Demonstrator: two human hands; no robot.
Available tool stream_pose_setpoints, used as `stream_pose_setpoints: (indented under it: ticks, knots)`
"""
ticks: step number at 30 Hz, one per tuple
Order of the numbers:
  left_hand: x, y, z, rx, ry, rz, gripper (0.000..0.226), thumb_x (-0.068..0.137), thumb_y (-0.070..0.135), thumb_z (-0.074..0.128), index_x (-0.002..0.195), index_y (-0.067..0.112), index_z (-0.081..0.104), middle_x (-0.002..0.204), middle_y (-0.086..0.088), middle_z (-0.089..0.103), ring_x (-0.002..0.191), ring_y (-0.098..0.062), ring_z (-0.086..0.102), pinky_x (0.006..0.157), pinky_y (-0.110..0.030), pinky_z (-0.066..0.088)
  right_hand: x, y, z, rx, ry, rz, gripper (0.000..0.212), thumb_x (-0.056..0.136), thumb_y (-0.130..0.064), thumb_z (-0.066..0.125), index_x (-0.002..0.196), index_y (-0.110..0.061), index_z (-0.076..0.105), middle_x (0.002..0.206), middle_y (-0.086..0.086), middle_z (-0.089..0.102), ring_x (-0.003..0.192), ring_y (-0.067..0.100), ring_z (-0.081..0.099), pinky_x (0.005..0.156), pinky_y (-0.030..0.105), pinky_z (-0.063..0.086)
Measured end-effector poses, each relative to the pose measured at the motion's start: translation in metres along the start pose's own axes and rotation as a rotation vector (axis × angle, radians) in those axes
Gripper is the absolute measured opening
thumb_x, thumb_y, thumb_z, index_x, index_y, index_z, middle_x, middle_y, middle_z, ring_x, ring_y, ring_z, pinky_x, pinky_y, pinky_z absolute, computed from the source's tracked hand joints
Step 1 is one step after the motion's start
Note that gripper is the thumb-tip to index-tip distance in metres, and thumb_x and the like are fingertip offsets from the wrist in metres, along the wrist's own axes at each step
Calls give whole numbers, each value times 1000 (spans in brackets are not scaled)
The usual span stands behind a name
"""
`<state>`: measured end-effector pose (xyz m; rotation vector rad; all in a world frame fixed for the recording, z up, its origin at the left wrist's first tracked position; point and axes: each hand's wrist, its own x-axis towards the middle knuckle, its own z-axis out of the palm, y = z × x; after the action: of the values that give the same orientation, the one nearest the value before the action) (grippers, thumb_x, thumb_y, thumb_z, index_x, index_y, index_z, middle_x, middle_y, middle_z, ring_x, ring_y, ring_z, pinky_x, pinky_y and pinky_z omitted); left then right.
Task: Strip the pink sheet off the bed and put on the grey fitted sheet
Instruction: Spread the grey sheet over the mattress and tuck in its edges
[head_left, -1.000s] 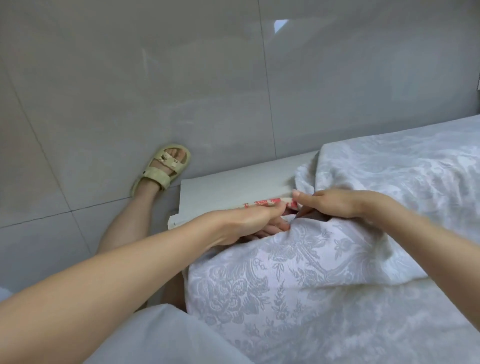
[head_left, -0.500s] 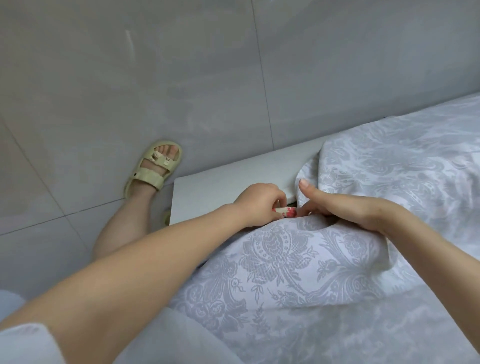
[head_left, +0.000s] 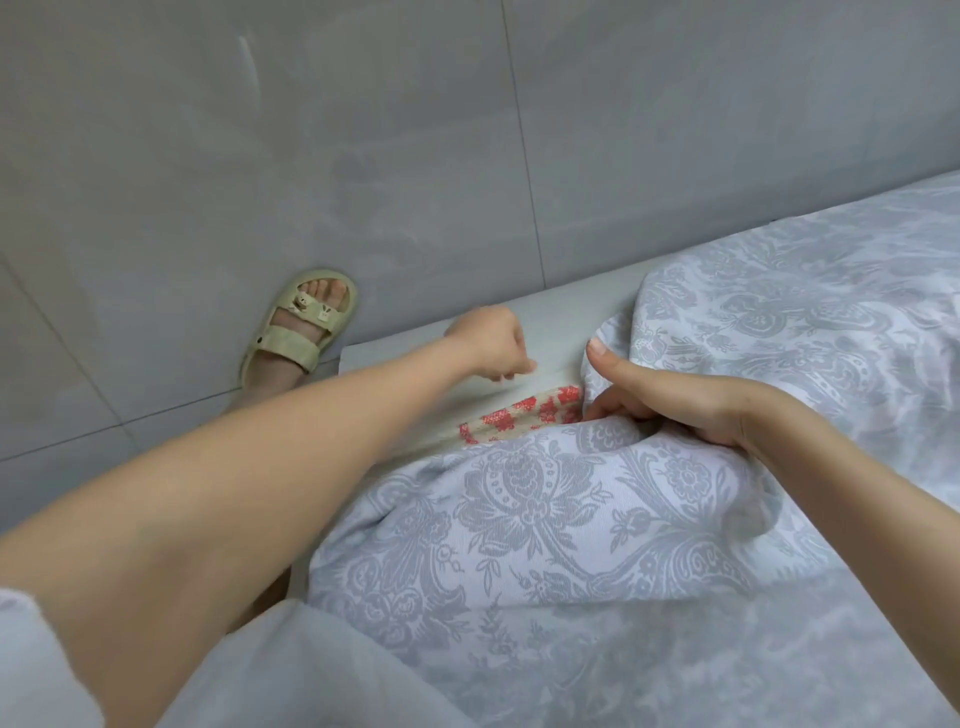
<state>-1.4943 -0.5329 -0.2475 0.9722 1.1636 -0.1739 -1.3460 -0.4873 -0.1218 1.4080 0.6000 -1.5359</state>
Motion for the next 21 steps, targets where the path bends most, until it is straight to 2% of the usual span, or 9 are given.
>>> stream_pose_setpoints:
  ticks: [3,6,8,10,12,13,15,18,21]
  knots:
    - [-24,-12,-25,-165,-28,26,10,87,12,60,79,14,65,70,-1,63,56,-11,55,47,-12,44,7,-2,-1,11,-14,25,97,63,-87,23,104,-12,71,101,3,73,98,18,68,92,29,50]
    - [-71,-19,-34,-338,-77,65,16,93,15,54,81,12,65,74,-2,67,61,-13,61,61,-20,51,17,-6,-2,-54,4,47,100,57,-92,26,108,-18,70,103,0,73,99,15,68,98,31,47]
    - [-109,-25,-29,-285,-163,65,28,96,36,47,83,19,64,83,2,69,74,-12,63,75,-27,51,25,-9,-2,-110,22,53,112,41,-100,30,112,-23,69,107,-1,72,102,16,66,104,34,42]
    - [-145,-39,-17,7,-201,65,56,86,73,27,92,29,61,95,11,66,90,-8,60,85,-27,47,33,-13,-4,-154,64,82,122,31,-105,29,111,-23,70,109,0,70,104,17,64,107,36,39]
    - [-169,-58,2,227,-176,112,91,65,91,2,112,35,55,113,14,61,105,-7,55,91,-25,42,34,-20,-2,-196,97,127,116,45,-102,22,115,-22,67,118,3,66,111,20,60,109,38,35]
    - [-174,-66,10,270,-168,110,93,66,89,0,122,34,49,119,13,59,109,-8,53,90,-24,40,36,-23,0,-221,139,127,110,59,-97,19,126,-19,60,128,5,60,120,22,54,112,39,31]
    - [-173,-78,19,259,-157,39,72,82,74,11,127,29,44,119,7,58,110,-15,53,87,-26,38,40,-25,8,-337,256,28,92,84,-78,15,139,-11,46,143,9,46,132,25,41,114,37,24]
    - [-154,-90,22,113,-217,-70,67,81,69,16,108,19,51,107,-2,61,102,-18,54,90,-29,39,23,-20,27,-544,483,-172,70,94,-63,15,112,-14,62,121,8,61,116,27,52,97,36,35]
    - [-144,-96,24,-33,-271,-109,60,88,67,20,107,21,55,117,6,58,114,-13,50,102,-28,34,2,-15,58,-654,611,-376,53,94,-60,19,99,-29,61,94,-5,64,105,22,57,87,33,34]
